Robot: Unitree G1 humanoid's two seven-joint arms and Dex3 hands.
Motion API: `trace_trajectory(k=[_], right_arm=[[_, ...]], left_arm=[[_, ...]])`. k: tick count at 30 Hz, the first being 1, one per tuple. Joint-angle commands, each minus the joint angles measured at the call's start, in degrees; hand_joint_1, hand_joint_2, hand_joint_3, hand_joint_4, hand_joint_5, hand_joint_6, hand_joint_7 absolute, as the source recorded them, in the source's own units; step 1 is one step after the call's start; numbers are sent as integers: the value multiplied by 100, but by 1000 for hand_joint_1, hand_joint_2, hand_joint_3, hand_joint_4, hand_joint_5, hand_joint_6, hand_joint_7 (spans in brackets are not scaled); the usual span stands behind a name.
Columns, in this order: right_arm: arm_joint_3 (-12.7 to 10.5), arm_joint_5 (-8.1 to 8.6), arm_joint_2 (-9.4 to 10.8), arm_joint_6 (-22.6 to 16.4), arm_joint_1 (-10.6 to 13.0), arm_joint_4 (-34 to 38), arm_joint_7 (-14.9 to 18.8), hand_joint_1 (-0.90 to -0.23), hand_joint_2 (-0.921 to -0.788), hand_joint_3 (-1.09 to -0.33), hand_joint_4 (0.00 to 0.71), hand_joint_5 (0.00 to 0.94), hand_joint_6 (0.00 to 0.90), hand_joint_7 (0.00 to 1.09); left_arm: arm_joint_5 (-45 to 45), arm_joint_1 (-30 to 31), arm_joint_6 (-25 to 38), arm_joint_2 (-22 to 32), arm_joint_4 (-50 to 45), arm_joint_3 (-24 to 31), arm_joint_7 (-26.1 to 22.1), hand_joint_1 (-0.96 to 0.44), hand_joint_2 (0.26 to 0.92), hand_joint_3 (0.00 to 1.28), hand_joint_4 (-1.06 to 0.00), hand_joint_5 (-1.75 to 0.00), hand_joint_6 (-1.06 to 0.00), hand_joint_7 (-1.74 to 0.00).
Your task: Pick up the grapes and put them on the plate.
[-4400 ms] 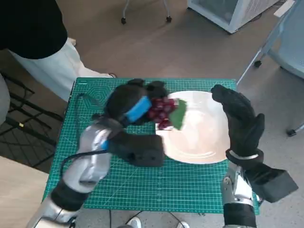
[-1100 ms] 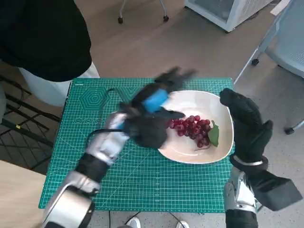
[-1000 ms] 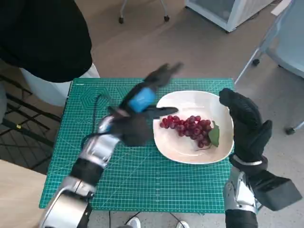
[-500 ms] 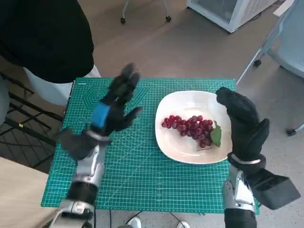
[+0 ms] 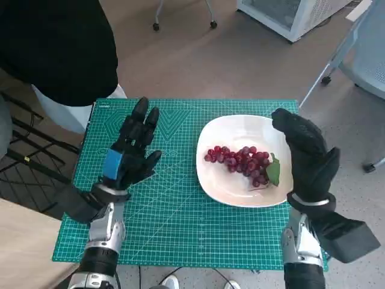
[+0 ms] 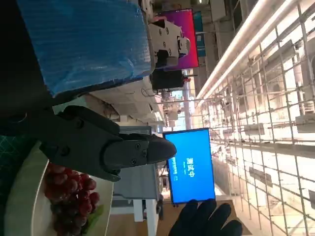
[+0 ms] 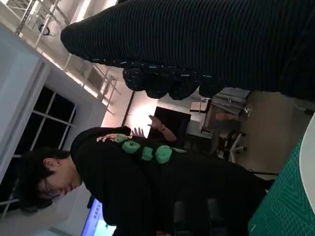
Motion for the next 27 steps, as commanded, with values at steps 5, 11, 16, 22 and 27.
trace_trajectory(k=[5, 11, 16, 22, 27], right_arm=[[57, -41, 43, 138, 45, 3, 19, -701, -921, -683, 366, 0, 179, 282], [86, -77, 43, 131, 49, -2, 10, -700, -921, -684, 365, 0, 175, 288], [84, -89, 35, 109, 33, 41, 17, -701, -921, -685, 364, 0, 171, 294], [70, -91, 29, 86, 14, 90, 31, -704, -921, -686, 364, 0, 167, 302], [60, -105, 24, 54, 0, 136, 28, -706, -921, -685, 364, 0, 164, 308]], left_arm=[[-226, 162, 139, -70, -237, 96, -174, -616, 921, 387, -151, -23, -165, -23], [-228, 189, 159, -62, -355, 83, -210, -606, 921, 379, -169, -23, -179, -25], [-204, 202, 160, -41, -418, 89, -205, -608, 921, 367, -181, -22, -187, -24], [-126, 189, 43, 2, -373, 97, -221, -610, 921, 363, -184, -17, -191, -22], [-95, 162, -6, 21, -324, 101, -242, -601, 921, 363, -183, -12, -189, -18]])
